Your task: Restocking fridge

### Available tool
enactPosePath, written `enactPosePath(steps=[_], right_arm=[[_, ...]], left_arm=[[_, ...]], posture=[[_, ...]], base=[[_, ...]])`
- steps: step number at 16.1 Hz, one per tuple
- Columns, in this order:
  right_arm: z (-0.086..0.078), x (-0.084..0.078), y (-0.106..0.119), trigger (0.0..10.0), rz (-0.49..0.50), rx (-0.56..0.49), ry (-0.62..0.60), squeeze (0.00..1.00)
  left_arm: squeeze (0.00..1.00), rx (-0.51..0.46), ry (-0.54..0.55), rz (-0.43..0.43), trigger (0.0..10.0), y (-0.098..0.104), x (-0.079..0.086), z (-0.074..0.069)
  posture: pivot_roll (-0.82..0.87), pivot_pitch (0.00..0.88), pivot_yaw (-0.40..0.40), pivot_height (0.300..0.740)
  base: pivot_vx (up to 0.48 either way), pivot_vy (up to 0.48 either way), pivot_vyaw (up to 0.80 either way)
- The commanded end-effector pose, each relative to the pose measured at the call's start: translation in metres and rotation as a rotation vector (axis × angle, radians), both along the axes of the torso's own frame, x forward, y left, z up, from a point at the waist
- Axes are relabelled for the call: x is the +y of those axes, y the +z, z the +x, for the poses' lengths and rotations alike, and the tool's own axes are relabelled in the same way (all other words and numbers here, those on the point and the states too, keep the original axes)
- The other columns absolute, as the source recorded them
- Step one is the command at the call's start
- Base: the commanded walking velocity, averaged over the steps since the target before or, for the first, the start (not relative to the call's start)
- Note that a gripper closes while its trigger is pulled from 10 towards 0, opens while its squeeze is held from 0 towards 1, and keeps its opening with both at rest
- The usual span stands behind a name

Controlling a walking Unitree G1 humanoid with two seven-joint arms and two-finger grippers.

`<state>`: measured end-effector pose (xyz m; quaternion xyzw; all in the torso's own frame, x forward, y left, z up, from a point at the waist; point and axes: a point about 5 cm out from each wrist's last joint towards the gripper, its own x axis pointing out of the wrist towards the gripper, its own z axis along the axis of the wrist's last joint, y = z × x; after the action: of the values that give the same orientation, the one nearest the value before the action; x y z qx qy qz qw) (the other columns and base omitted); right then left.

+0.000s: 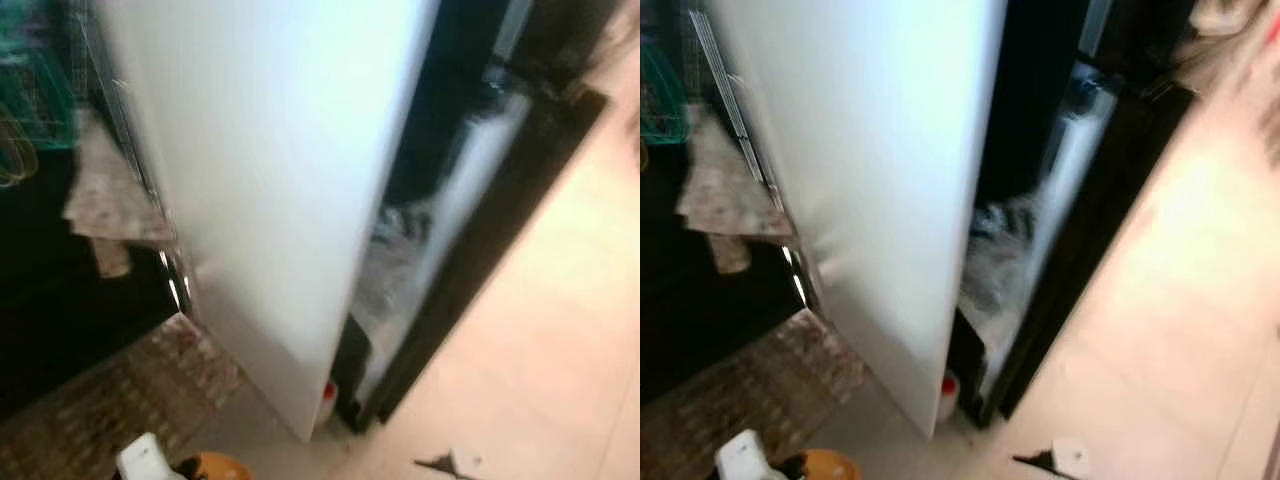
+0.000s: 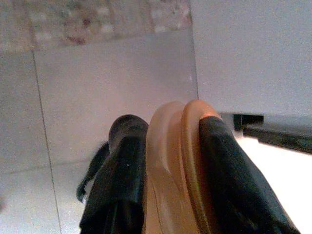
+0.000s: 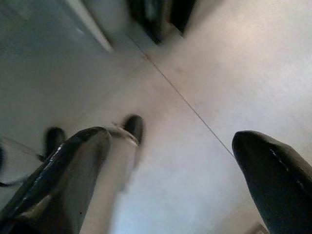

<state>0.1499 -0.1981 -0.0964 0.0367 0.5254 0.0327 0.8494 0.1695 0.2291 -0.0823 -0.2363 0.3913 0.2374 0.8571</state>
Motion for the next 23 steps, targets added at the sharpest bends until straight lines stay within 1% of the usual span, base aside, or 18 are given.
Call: enactPosePath(steps=[1, 3, 6, 7, 8, 10, 11, 12, 13, 14, 15, 16, 17, 19, 20, 21, 22, 23], right_arm=[[0.004, -0.002, 0.002, 10.0, -0.004, -0.016, -0.014, 0.00], [0.004, -0.002, 0.002, 10.0, -0.003, -0.018, -0.014, 0.00], [0.004, -0.002, 0.002, 10.0, -0.008, -0.032, -0.032, 0.00], [0.006, -0.004, 0.004, 10.0, -0.030, -0.093, -0.060, 0.00], [0.007, -0.004, 0.004, 10.0, -0.040, -0.110, -0.073, 0.00], [0.009, -0.008, 0.008, 10.0, -0.087, -0.206, -0.175, 0.00], [0.011, -0.010, 0.011, 10.0, -0.101, -0.283, -0.258, 0.00], [0.012, -0.010, 0.013, 10.0, -0.104, -0.307, -0.275, 0.00], [0.018, -0.011, 0.018, 10.0, -0.170, -0.371, -0.162, 0.00], [0.071, -0.018, 0.054, 10.0, -0.244, -0.587, -0.146, 0.00], [0.102, -0.020, 0.083, 10.0, -0.256, -0.741, -0.165, 0.00], [0.106, -0.022, 0.087, 10.0, -0.255, -0.753, -0.193, 0.00], [0.115, -0.023, 0.097, 10.0, -0.262, -0.818, -0.209, 0.00], [0.123, -0.019, 0.107, 10.0, -0.250, -0.881, -0.180, 0.00], [0.127, -0.014, 0.115, 10.0, -0.258, -0.937, -0.135, 0.00], [0.126, -0.009, 0.120, 10.0, -0.266, -0.978, -0.118, 0.00], [0.121, -0.005, 0.122, 10.0, -0.289, -0.999, -0.072, 0.00], [0.119, -0.004, 0.123, 10.0, -0.297, -1.007, -0.057, 0.00]], left_arm=[[0.00, 0.052, -0.006, -0.006, 10.0, -0.006, -0.001, -0.012], [0.00, 0.054, -0.009, -0.005, 10.0, -0.006, -0.001, -0.012], [0.00, 0.059, -0.024, 0.000, 10.0, -0.006, -0.002, -0.013], [0.00, 0.066, -0.033, 0.004, 10.0, -0.007, -0.002, -0.014], [0.00, 0.067, -0.034, 0.005, 10.0, -0.007, -0.002, -0.014], [0.00, 0.075, -0.036, 0.011, 10.0, -0.008, 0.000, -0.016], [0.00, 0.080, -0.039, 0.020, 10.0, -0.007, 0.002, -0.017], [0.00, 0.083, -0.042, 0.024, 10.0, -0.007, 0.003, -0.018], [0.00, 0.085, -0.053, 0.032, 10.0, -0.007, 0.004, -0.017], [0.00, 0.082, -0.053, 0.038, 10.0, -0.006, 0.006, -0.017], [0.00, 0.080, -0.053, 0.041, 10.0, -0.006, 0.008, -0.017], [0.00, 0.079, -0.053, 0.043, 10.0, -0.005, 0.009, -0.016], [0.00, 0.079, -0.049, 0.048, 10.0, -0.005, 0.010, -0.016], [0.00, 0.080, -0.040, 0.050, 10.0, -0.005, 0.011, -0.017], [0.00, 0.083, -0.043, 0.053, 10.0, -0.005, 0.011, -0.017], [0.00, 0.083, -0.044, 0.055, 10.0, -0.005, 0.012, -0.017], [0.00, 0.085, -0.043, 0.057, 10.0, -0.005, 0.012, -0.018], [0.00, 0.085, -0.042, 0.058, 10.0, -0.005, 0.012, -0.018]], posture=[[0.08, 0.000, -0.031, 0.740], [0.07, 0.000, -0.028, 0.740], [0.07, 0.000, -0.022, 0.740], [0.07, 0.000, -0.023, 0.740], [0.07, 0.000, -0.023, 0.740], [0.07, 0.000, -0.016, 0.740], [0.06, 0.000, -0.008, 0.740], [0.05, 0.000, -0.004, 0.740], [0.05, 0.000, -0.002, 0.740], [0.05, 0.000, -0.004, 0.740], [0.05, 0.000, -0.007, 0.740], [0.06, 0.000, -0.008, 0.740], [0.06, 0.000, -0.009, 0.740], [0.06, 0.000, -0.008, 0.740], [0.06, 0.000, -0.015, 0.740], [0.06, 0.000, -0.021, 0.740], [0.07, 0.000, -0.030, 0.740], [0.07, 0.000, -0.032, 0.740]], base=[[0.000, 0.000, -0.80], [0.000, 0.000, -0.80], [0.000, 0.000, 0.00], [0.000, 0.000, 0.00], [0.000, 0.000, 0.00], [0.000, 0.000, 0.00], [0.000, 0.000, 0.00], [0.000, 0.000, 0.00], [0.000, 0.000, 0.00], [0.000, 0.000, 0.00], [0.000, 0.000, 0.00], [0.000, 0.000, 0.00], [0.000, 0.000, 0.00], [0.000, 0.000, 0.00], [0.000, 0.000, 0.00], [0.000, 0.000, 0.00], [0.000, 0.000, 0.00], [0.000, 0.000, 0.00]])
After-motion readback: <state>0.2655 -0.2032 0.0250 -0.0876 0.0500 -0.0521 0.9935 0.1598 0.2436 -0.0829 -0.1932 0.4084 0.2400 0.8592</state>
